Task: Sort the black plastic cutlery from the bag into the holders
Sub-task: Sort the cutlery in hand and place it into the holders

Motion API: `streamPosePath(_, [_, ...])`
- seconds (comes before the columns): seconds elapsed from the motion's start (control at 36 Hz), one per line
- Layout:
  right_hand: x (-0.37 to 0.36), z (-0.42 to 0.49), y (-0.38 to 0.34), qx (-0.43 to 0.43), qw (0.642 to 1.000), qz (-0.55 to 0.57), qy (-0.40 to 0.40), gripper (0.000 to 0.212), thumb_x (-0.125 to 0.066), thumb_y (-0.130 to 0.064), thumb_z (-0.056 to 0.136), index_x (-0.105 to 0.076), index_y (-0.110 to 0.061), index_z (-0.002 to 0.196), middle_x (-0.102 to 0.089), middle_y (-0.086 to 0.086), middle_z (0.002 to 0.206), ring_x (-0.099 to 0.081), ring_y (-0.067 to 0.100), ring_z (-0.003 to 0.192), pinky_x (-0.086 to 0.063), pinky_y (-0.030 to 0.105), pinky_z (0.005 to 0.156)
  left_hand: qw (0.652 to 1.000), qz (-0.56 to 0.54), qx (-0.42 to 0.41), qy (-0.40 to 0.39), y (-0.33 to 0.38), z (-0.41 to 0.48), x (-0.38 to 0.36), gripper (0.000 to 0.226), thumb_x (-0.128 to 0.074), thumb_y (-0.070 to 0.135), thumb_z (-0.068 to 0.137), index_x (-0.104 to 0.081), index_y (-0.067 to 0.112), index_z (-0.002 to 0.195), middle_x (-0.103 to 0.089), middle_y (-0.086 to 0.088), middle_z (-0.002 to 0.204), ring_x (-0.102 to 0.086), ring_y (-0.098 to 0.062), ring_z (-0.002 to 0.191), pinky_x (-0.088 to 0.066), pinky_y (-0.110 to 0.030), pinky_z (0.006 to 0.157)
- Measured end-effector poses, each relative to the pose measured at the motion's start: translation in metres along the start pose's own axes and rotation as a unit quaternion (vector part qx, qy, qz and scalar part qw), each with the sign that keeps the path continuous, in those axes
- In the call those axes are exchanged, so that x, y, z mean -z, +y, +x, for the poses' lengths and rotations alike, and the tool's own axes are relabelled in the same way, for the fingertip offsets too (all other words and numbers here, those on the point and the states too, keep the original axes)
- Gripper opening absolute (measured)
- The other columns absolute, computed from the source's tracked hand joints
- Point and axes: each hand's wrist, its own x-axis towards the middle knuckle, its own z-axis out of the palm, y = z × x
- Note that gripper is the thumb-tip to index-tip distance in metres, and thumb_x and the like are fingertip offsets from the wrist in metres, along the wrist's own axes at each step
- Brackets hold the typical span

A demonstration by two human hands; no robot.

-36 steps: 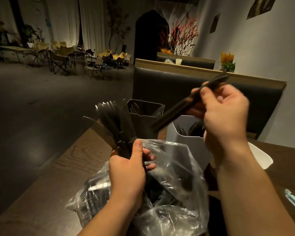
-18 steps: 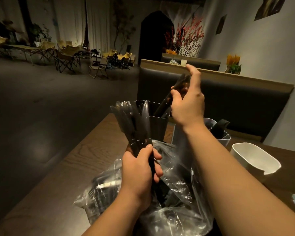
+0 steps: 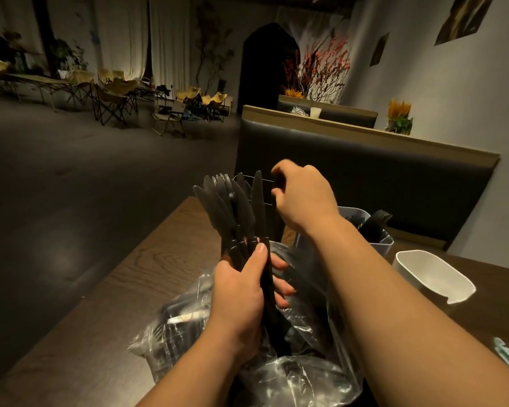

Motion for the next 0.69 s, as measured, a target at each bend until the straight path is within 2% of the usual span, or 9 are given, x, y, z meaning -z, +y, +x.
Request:
streamPosePath(0.08, [0.002,-0.004,0.001,0.039,0.992,-0.12,-0.032,0.033,-0.049,-0.036,0.102,-0.059,-0.026,0.133,-0.059,0.002,0.125,-0.044,0.025,0.12,-0.043,0.038,0.096,1.0,0.004,-0.001,0.004,0.001,0.0,-0.001,0.036,-0.056,0.029,0.101,-0.066,-0.002,0.087,-0.063,-0.02,0.063,-0.057,-0.02,0.046,-0.049,-0.029,0.047])
streamPosePath(0.19, [0.013,-0.006,0.004,0.027,0.987,-0.139,-0.078,0.041,-0.035,-0.042,0.106,-0.05,-0.028,0.141,-0.043,0.004,0.143,-0.03,0.029,0.133,-0.031,0.044,0.106,1.0,-0.011,-0.009,0.008,0.004,-0.002,-0.004,0.018,-0.058,0.02,0.1,-0.062,0.002,0.098,-0.068,-0.008,0.076,-0.062,-0.022,0.052,-0.049,-0.029,0.044])
streamPosePath(0.25, [0.023,-0.01,0.007,0.005,0.995,-0.068,-0.07,0.043,-0.036,-0.041,0.106,-0.047,-0.028,0.145,-0.042,0.002,0.147,-0.029,0.028,0.137,-0.029,0.043,0.109,1.0,-0.013,-0.005,0.002,0.004,-0.003,-0.005,0.013,-0.059,0.017,0.099,-0.06,0.005,0.099,-0.067,-0.008,0.076,-0.063,-0.023,0.053,-0.048,-0.028,0.043])
streamPosePath(0.31, [0.037,-0.02,0.01,-0.016,0.997,0.073,-0.02,0.038,-0.044,-0.037,0.105,-0.055,-0.026,0.139,-0.056,-0.002,0.135,-0.044,0.02,0.129,-0.037,0.034,0.104,1.0,-0.015,0.003,-0.004,0.005,-0.004,-0.006,0.01,-0.06,0.017,0.098,-0.06,0.007,0.098,-0.068,-0.009,0.076,-0.063,-0.024,0.054,-0.048,-0.028,0.043])
streamPosePath(0.36, [0.051,-0.034,0.011,-0.05,0.973,0.226,0.014,0.025,-0.051,-0.035,0.102,-0.067,-0.025,0.118,-0.067,-0.01,0.105,-0.06,0.005,0.101,-0.045,0.02,0.084,1.0,-0.022,0.011,-0.013,0.005,-0.005,-0.006,0.009,-0.063,0.017,0.097,-0.061,0.008,0.099,-0.069,-0.01,0.077,-0.064,-0.025,0.055,-0.047,-0.028,0.043])
streamPosePath(0.44, [0.064,-0.055,0.008,-0.094,0.915,0.391,-0.035,0.024,-0.056,-0.042,0.098,-0.072,-0.023,0.099,-0.071,-0.001,0.085,-0.064,0.009,0.069,-0.046,0.025,0.061,0.999,-0.019,0.018,-0.026,0.005,-0.006,-0.006,0.011,-0.065,0.017,0.095,-0.062,0.009,0.102,-0.071,-0.011,0.078,-0.065,-0.025,0.057,-0.048,-0.028,0.044])
streamPosePath(0.5, [0.064,-0.064,0.006,-0.093,0.899,0.421,-0.076,0.025,-0.059,-0.045,0.094,-0.073,-0.024,0.097,-0.072,-0.001,0.081,-0.061,0.009,0.061,-0.046,0.024,0.054,0.999,-0.022,0.023,-0.028,0.003,-0.007,-0.006,0.013,-0.066,0.017,0.094,-0.062,0.009,0.103,-0.071,-0.011,0.079,-0.065,-0.025,0.058,-0.048,-0.029,0.045])
streamPosePath(0.58, [0.055,-0.071,0.001,-0.087,0.896,0.422,-0.107,0.017,-0.067,-0.036,0.091,-0.073,-0.024,0.102,-0.069,-0.01,0.07,-0.06,-0.001,0.055,-0.044,0.013,0.05,0.999,-0.004,0.025,-0.028,0.002,-0.006,-0.004,0.011,-0.069,0.018,0.092,-0.067,0.013,0.101,-0.074,-0.012,0.082,-0.068,-0.028,0.064,-0.048,-0.03,0.047])
streamPosePath(0.69, [0.043,-0.073,-0.002,-0.07,0.904,0.409,-0.101,0.011,-0.069,-0.024,0.092,-0.074,-0.022,0.102,-0.074,-0.011,0.079,-0.068,-0.004,0.07,-0.047,0.009,0.056,0.999,0.006,0.024,-0.041,-0.001,-0.006,-0.003,0.008,-0.071,0.016,0.09,-0.076,0.021,0.094,-0.075,-0.013,0.086,-0.07,-0.029,0.067,-0.049,-0.029,0.048])
